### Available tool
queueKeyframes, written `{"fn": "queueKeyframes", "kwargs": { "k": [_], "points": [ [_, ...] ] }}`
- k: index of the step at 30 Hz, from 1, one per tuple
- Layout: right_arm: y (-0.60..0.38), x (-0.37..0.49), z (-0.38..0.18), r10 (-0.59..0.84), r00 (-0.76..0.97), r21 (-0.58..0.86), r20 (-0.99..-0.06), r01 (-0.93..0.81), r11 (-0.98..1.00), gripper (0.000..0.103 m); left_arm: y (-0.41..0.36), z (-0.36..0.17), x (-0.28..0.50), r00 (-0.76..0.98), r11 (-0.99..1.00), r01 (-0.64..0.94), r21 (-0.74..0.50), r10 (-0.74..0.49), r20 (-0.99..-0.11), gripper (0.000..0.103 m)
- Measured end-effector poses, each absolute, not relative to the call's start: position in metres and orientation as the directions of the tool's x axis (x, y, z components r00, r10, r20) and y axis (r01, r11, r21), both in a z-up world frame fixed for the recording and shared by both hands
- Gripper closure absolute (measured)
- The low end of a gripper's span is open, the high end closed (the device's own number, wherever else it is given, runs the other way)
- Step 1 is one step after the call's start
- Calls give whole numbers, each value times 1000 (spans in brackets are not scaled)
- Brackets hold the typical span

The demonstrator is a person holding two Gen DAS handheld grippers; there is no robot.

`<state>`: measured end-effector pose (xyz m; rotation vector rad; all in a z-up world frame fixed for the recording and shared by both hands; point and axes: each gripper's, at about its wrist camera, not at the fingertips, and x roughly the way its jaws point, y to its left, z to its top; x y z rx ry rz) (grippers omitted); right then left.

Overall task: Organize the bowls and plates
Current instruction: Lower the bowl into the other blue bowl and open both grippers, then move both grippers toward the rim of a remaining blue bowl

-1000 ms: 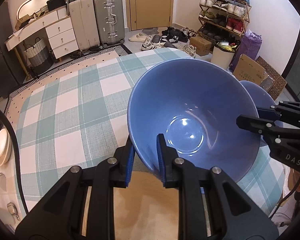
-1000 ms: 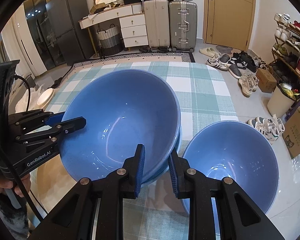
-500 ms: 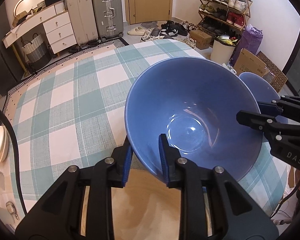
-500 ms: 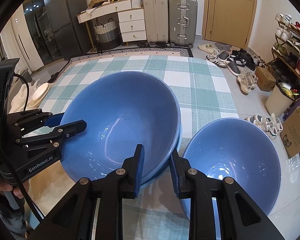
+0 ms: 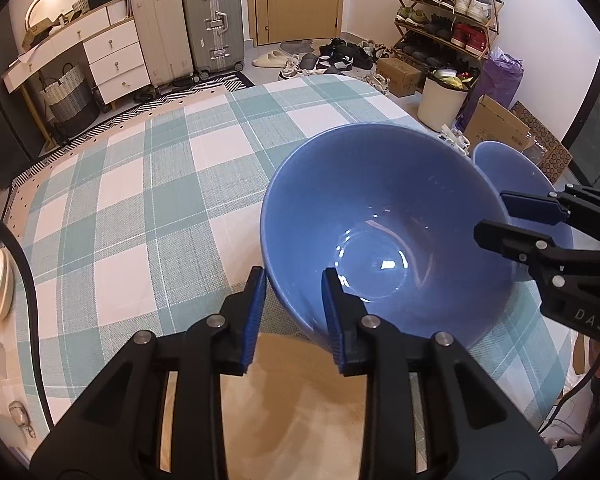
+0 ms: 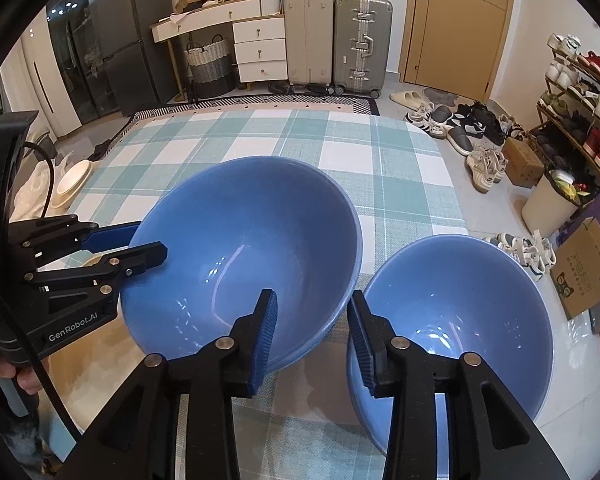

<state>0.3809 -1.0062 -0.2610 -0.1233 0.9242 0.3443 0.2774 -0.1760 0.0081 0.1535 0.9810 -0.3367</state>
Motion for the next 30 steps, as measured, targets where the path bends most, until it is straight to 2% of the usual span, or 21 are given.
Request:
{"fn": "queueKeyframes", "kwargs": {
  "k": [2,3,7,8,10,12,14,18,21,30],
  "points": [
    [-1008,378,-258,254,560,51,-788,-351,935,53,-175,7,277,507,937,349,-29,-215,-835,73],
    [-1009,377,-257,258,563,53,-785,-354,934,49,-175,7,278,506,936,351,-35,-221,-834,68],
    [-1011,372,-250,292,571,77,-767,-369,926,23,-172,15,272,509,935,347,-76,-256,-822,43],
    [-1011,371,-249,296,576,80,-762,-369,926,17,-171,18,269,510,935,346,-83,-261,-819,40],
    [-1012,368,-246,302,582,84,-755,-371,925,15,-170,23,267,512,935,342,-94,-270,-815,28],
    [-1013,366,-243,313,588,91,-746,-376,922,12,-168,27,265,514,933,341,-113,-286,-808,28],
    [-1015,362,-238,323,602,95,-730,-378,921,3,-166,34,260,516,931,342,-127,-300,-802,26],
    [-1019,354,-227,339,624,98,-704,-387,917,1,-167,46,251,544,937,331,-113,-287,-789,19],
    [-1025,348,-219,345,637,101,-689,-388,916,1,-167,55,244,557,937,328,-123,-297,-776,2],
    [-1052,327,-191,343,676,120,-651,-355,927,1,-166,88,220,590,934,327,-144,-321,-741,2]
  ]
}}
